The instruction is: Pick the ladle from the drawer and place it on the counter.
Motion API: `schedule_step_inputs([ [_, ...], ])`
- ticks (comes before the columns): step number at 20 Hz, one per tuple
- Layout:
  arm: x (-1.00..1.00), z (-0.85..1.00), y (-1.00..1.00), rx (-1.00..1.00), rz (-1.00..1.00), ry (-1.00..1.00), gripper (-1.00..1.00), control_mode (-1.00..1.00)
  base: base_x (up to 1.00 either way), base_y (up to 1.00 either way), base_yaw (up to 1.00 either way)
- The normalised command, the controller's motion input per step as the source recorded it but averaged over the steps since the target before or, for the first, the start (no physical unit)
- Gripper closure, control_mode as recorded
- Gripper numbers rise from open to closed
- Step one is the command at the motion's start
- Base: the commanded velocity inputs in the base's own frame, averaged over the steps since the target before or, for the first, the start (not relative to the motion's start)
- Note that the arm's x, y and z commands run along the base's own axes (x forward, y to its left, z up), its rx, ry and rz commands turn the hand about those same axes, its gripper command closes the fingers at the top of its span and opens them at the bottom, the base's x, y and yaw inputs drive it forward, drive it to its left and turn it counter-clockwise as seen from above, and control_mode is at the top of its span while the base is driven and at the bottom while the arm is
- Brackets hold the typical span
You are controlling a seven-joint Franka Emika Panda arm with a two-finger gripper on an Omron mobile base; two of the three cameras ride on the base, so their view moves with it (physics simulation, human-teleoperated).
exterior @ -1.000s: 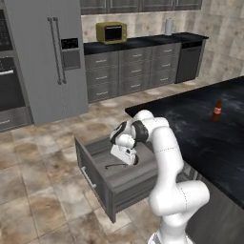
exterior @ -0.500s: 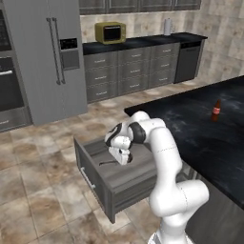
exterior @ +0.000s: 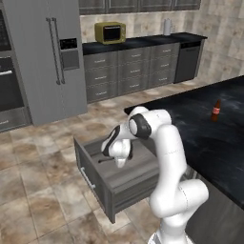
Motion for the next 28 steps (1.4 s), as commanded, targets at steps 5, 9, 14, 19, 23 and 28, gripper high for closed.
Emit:
schedule_step_inputs([
  [5,0.0,1.0,-0.12,-0.15,0.04,-0.21,1.0,-1.0,0.0,0.0,0.0],
  [9,0.24,1.0,-0.23,-0.13,0.0,-0.35,1.0,-1.0,0.0,0.0,0.0],
  [14,0.63,1.0,-0.76,-0.03,-0.17,-0.37,1.0,-1.0,0.0,0.0,0.0],
  [19,0.82,1.0,-0.75,-0.05,-0.37,-0.14,1.0,-1.0,0.0,0.0,0.0],
  [23,0.71,1.0,-0.91,-0.05,-0.42,-0.06,1.0,-1.0,0.0,0.0,0.0],
  [28,0.76,0.74,-1.0,0.0,-0.41,0.15,1.0,-1.0,0.0,0.0,0.0],
])
